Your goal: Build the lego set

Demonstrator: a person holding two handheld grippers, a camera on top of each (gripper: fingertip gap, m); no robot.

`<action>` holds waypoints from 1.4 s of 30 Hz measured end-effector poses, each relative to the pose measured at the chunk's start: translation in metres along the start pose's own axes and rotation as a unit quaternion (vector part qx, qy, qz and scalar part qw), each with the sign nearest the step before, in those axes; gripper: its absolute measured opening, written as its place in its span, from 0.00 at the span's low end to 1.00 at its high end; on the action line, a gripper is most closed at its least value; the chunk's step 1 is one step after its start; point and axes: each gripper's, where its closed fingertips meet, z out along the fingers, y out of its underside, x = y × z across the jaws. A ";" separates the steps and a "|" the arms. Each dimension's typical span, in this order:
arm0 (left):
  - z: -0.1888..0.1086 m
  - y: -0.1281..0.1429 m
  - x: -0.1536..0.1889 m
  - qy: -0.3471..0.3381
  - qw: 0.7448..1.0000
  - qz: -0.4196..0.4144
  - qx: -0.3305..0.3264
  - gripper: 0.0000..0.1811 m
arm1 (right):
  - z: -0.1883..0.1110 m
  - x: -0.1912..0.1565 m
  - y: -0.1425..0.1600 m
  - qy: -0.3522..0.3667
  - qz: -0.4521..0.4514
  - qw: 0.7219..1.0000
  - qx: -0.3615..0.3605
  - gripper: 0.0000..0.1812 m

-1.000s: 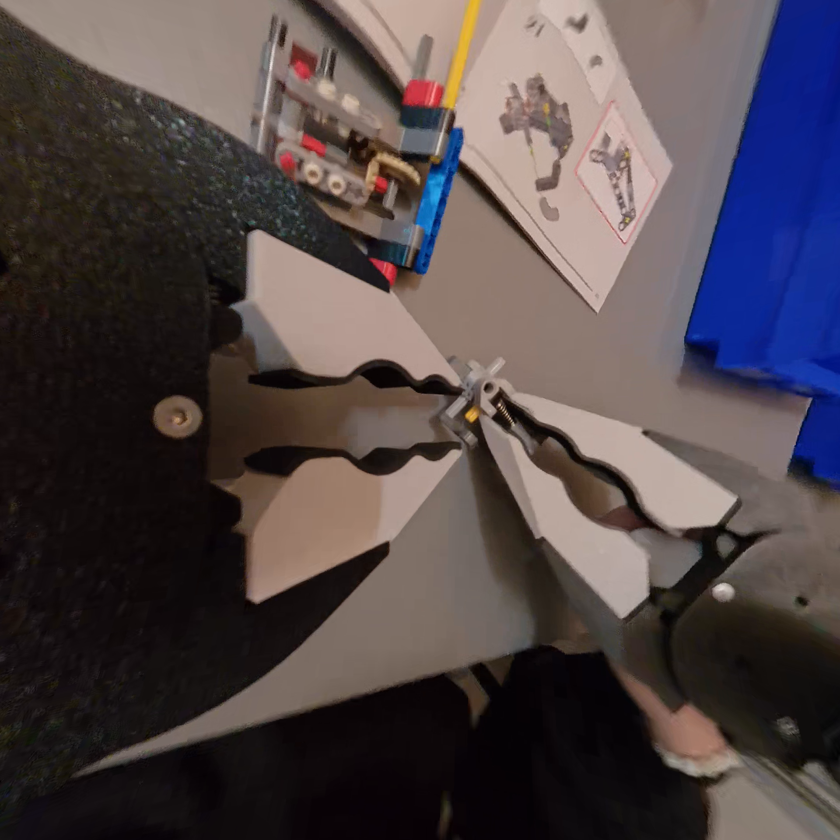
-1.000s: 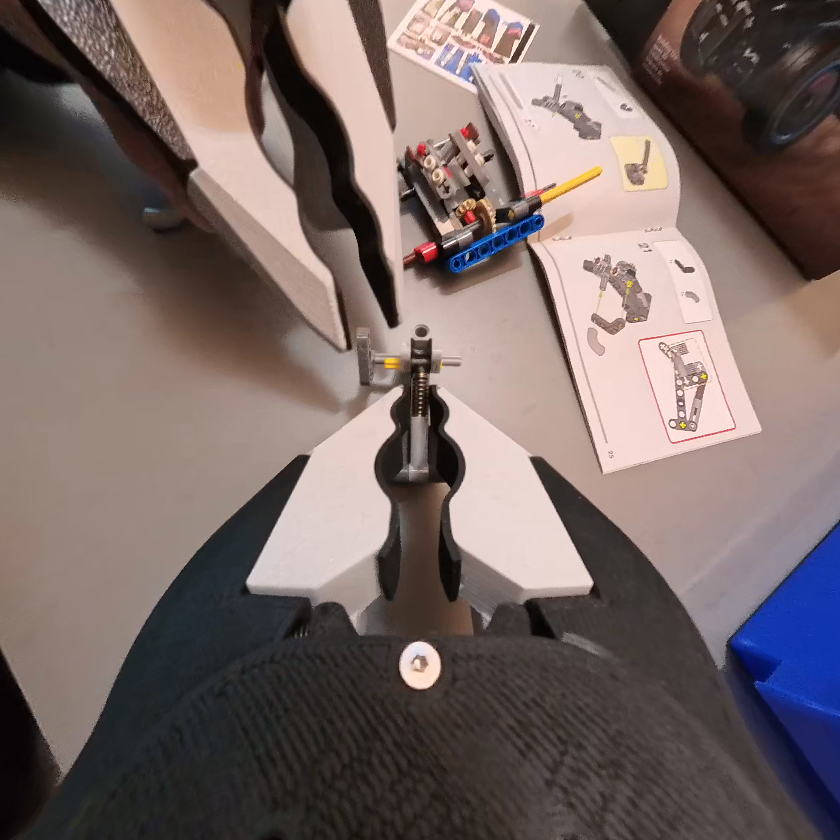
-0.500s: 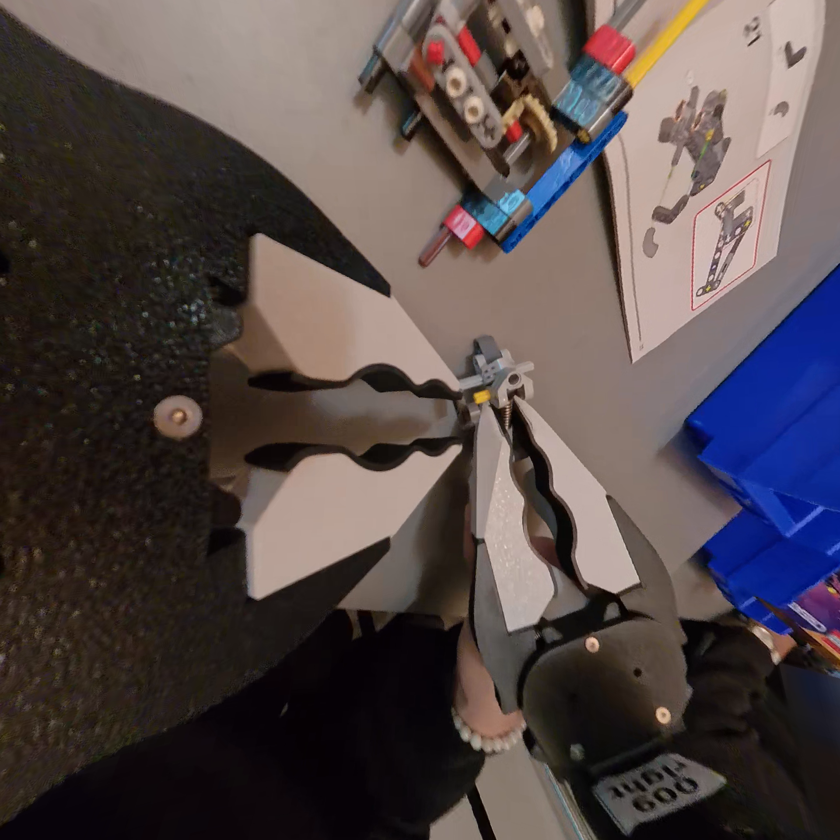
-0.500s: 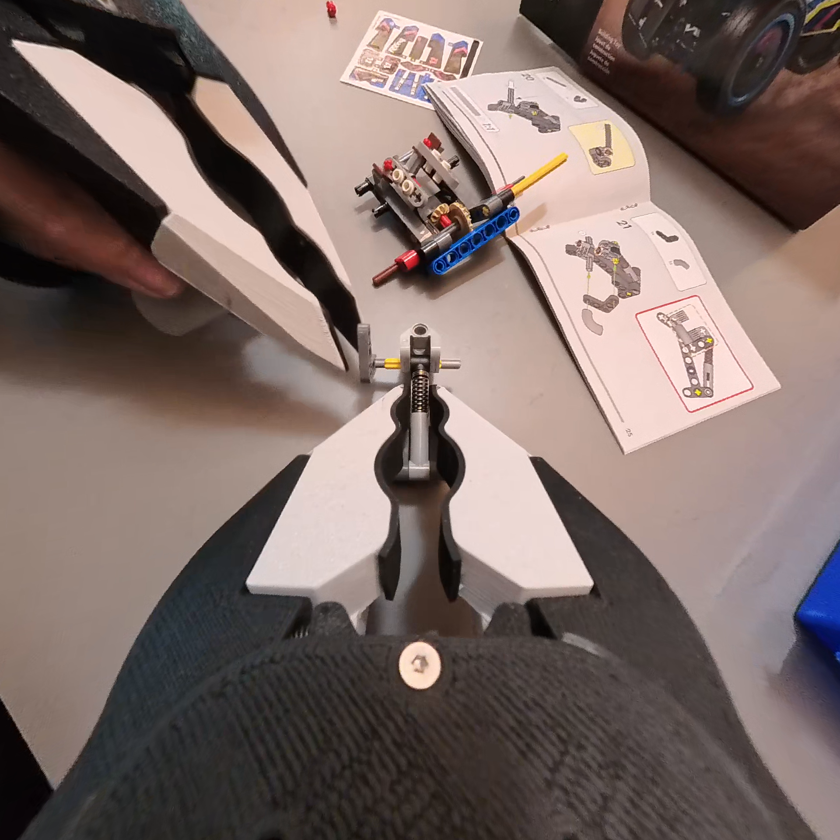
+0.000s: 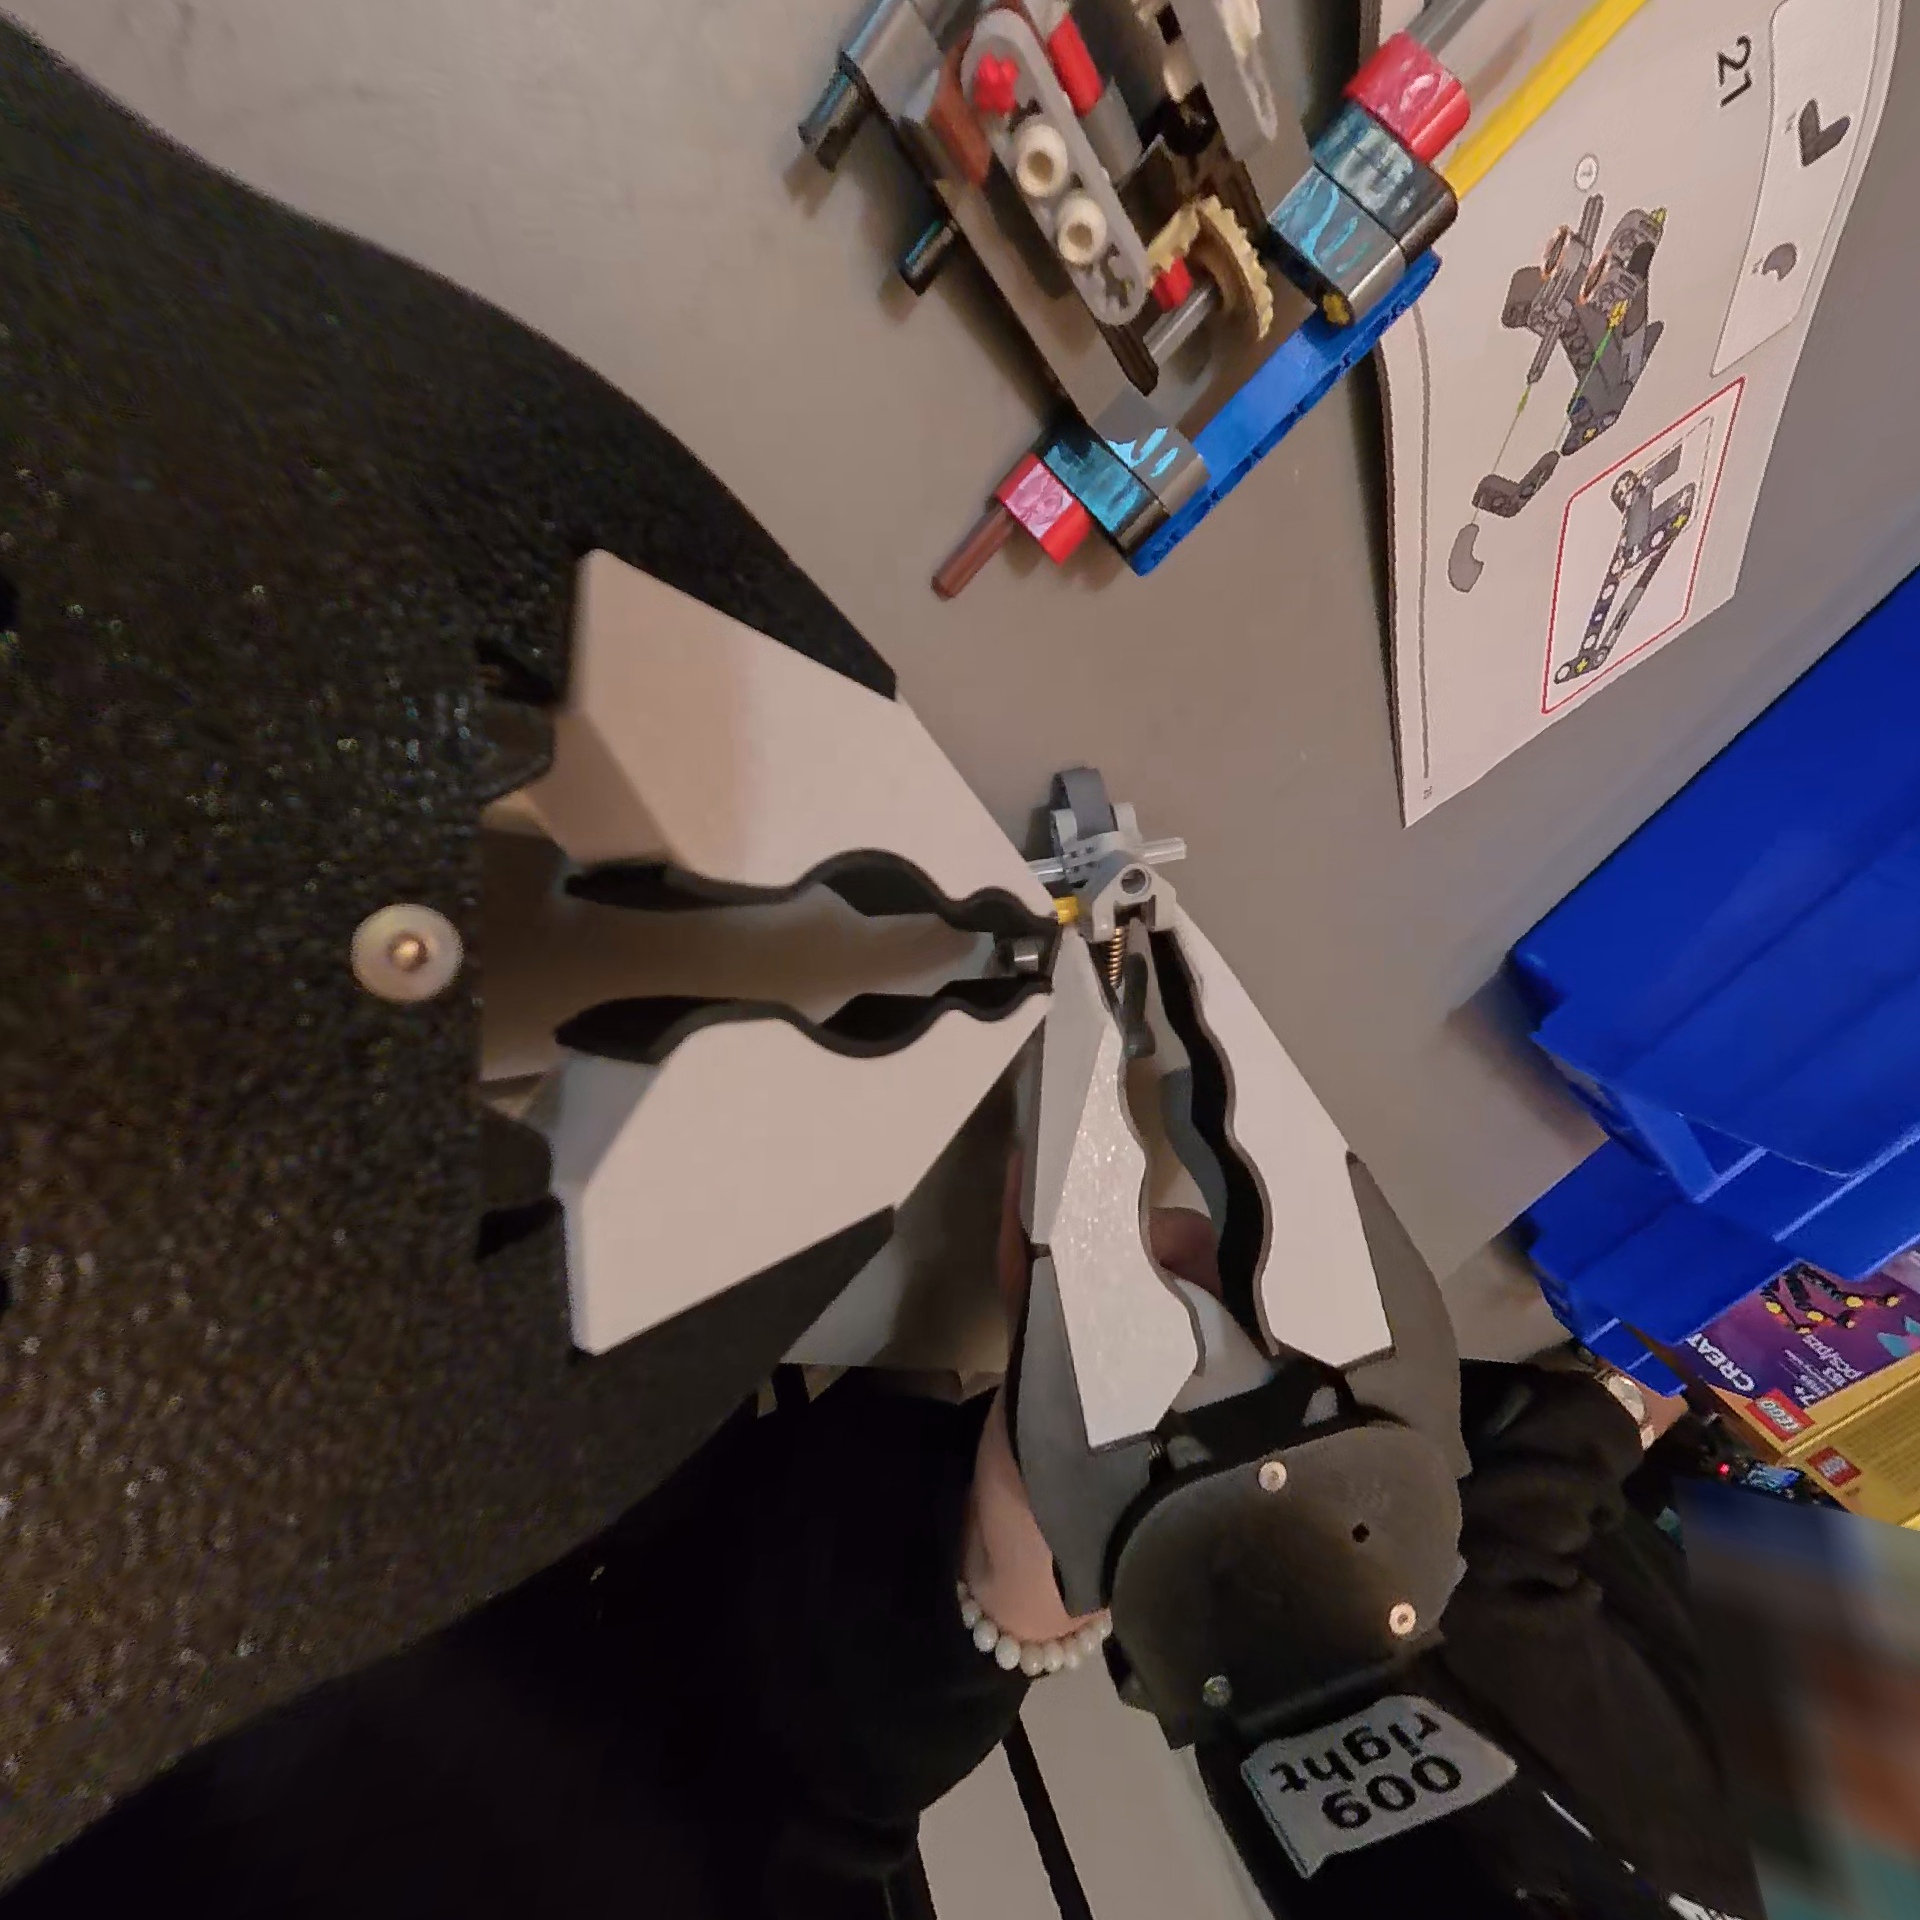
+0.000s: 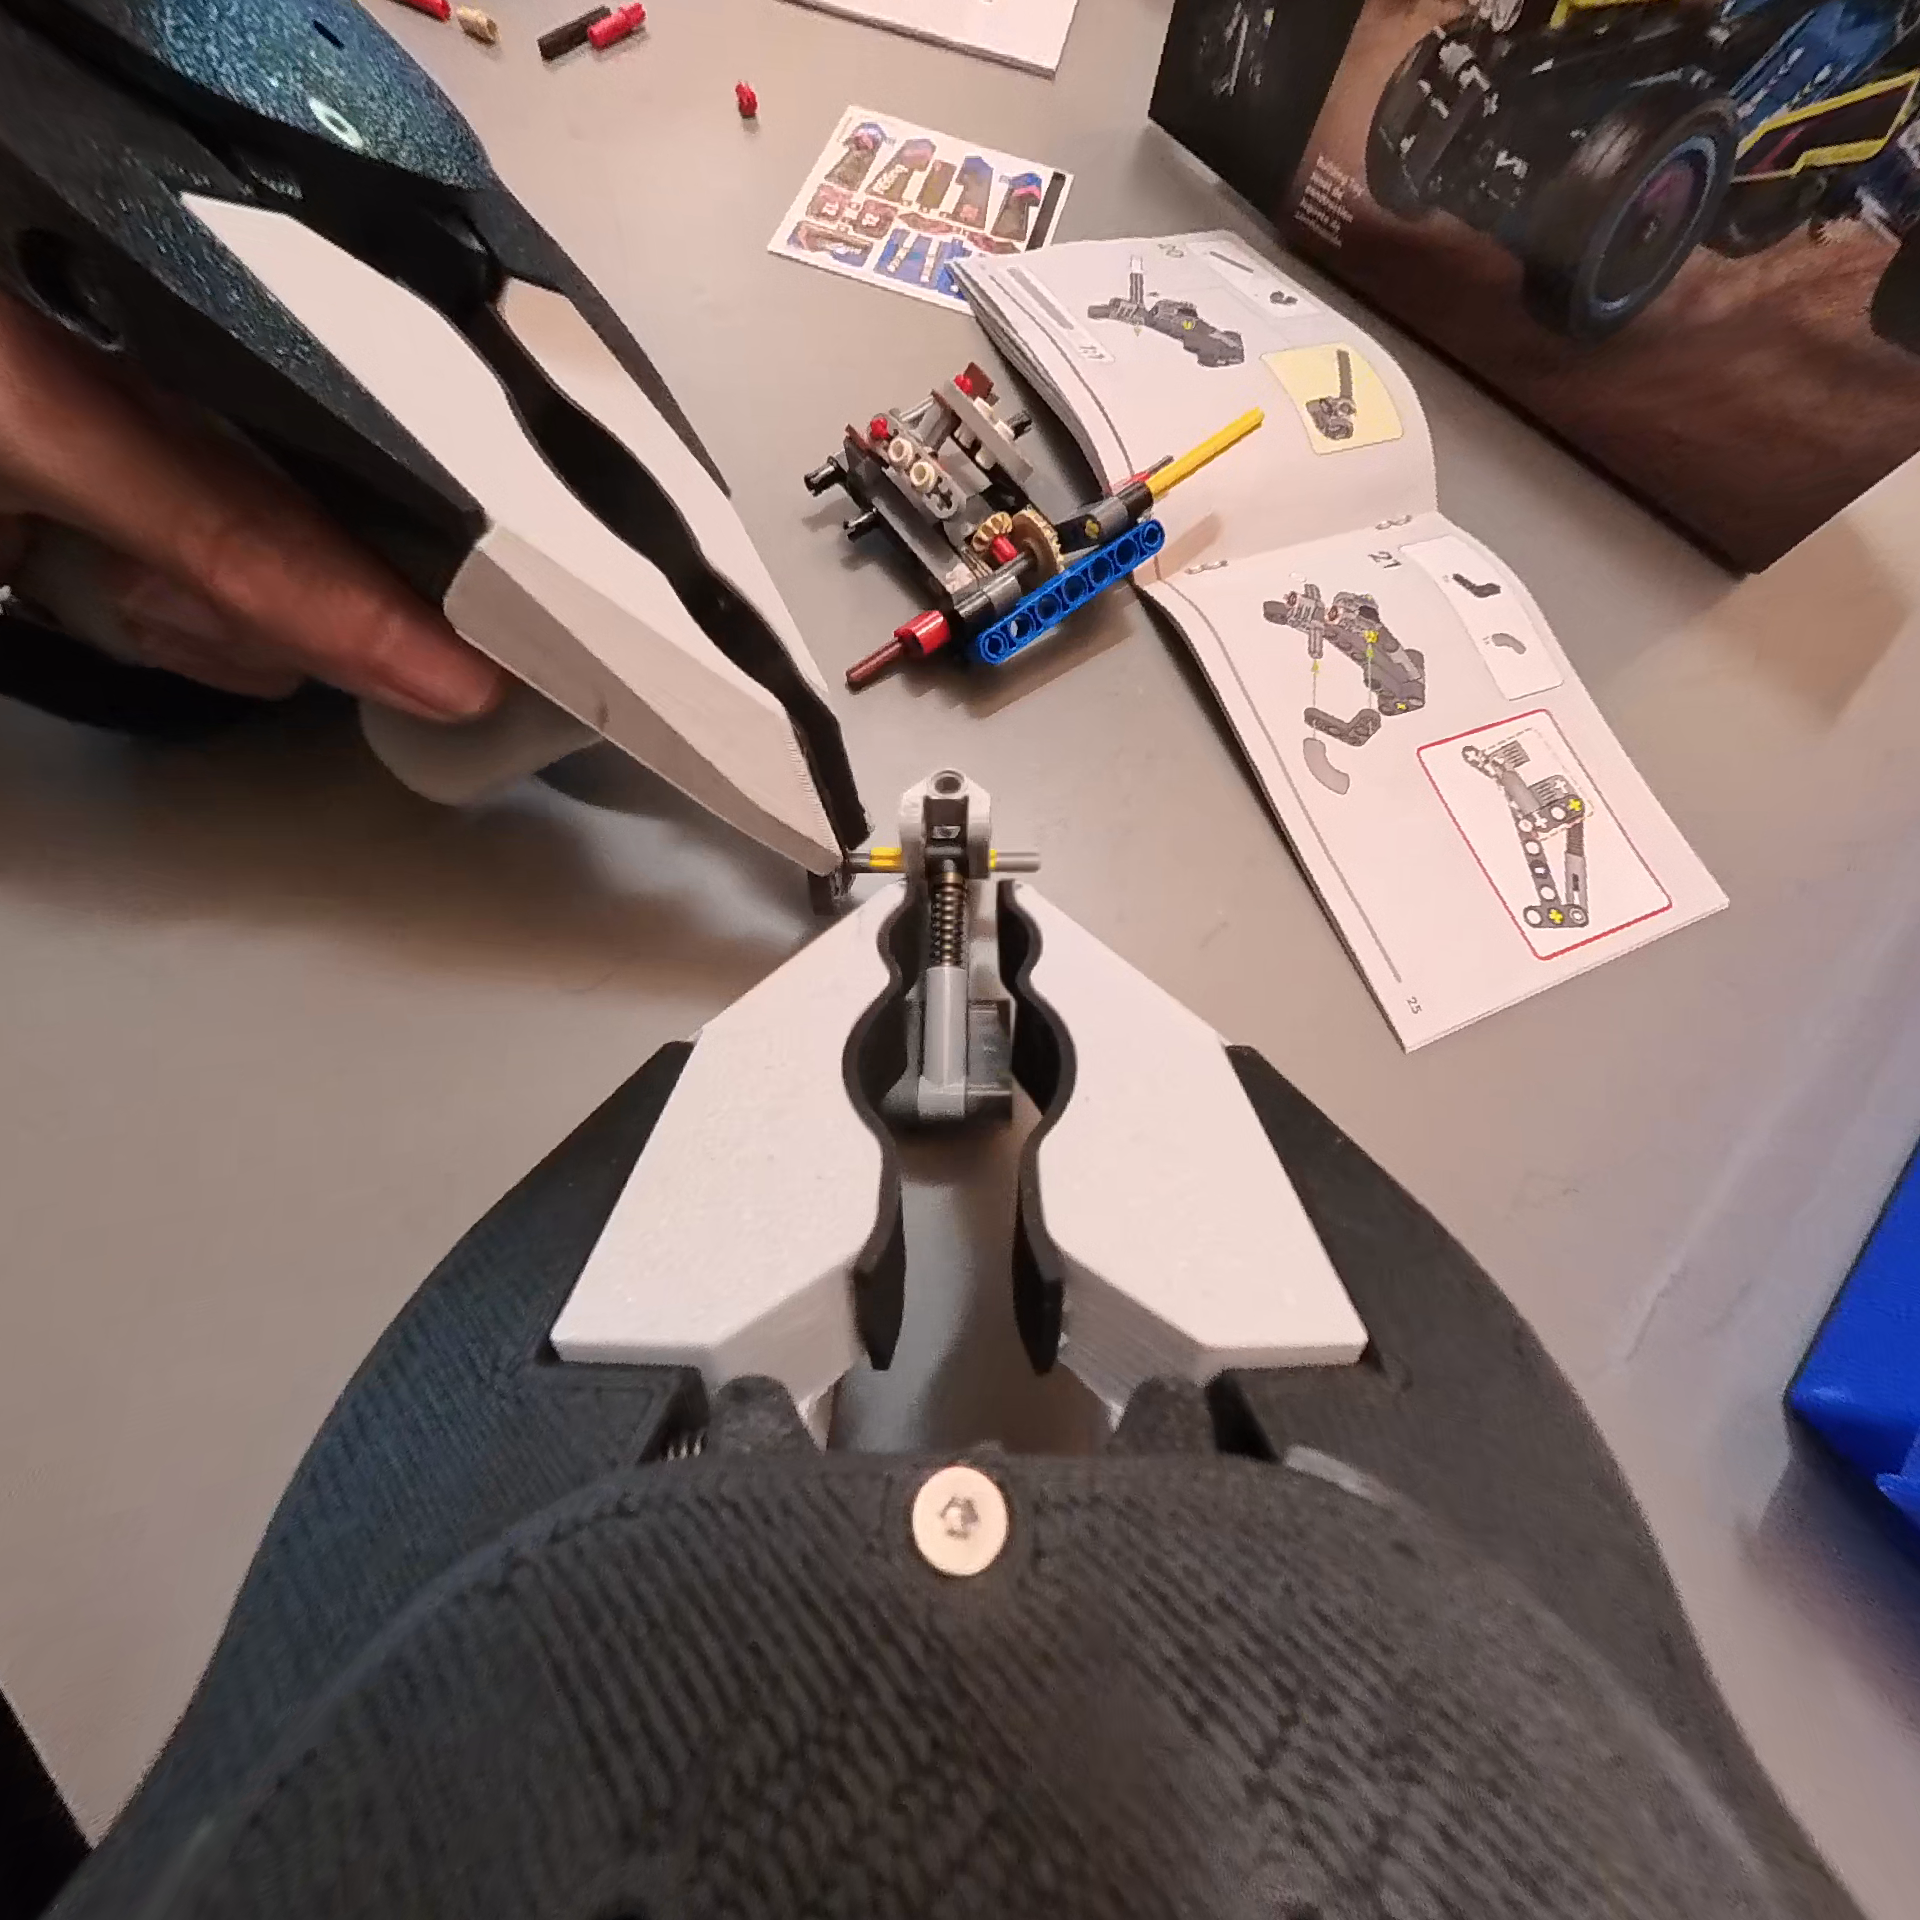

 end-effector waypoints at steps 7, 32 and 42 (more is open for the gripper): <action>-0.001 -0.002 0.000 0.005 1.000 0.000 0.003 0.03 | 0.000 0.000 -0.002 0.010 -0.018 1.000 -0.002 0.03; -0.005 -0.015 0.005 -0.063 0.993 0.086 0.050 0.02 | -0.010 0.009 -0.018 0.051 0.026 0.995 0.079 0.02; -0.008 -0.025 0.011 -0.068 0.985 0.134 0.085 0.02 | -0.021 0.013 -0.030 0.029 0.043 0.990 0.134 0.04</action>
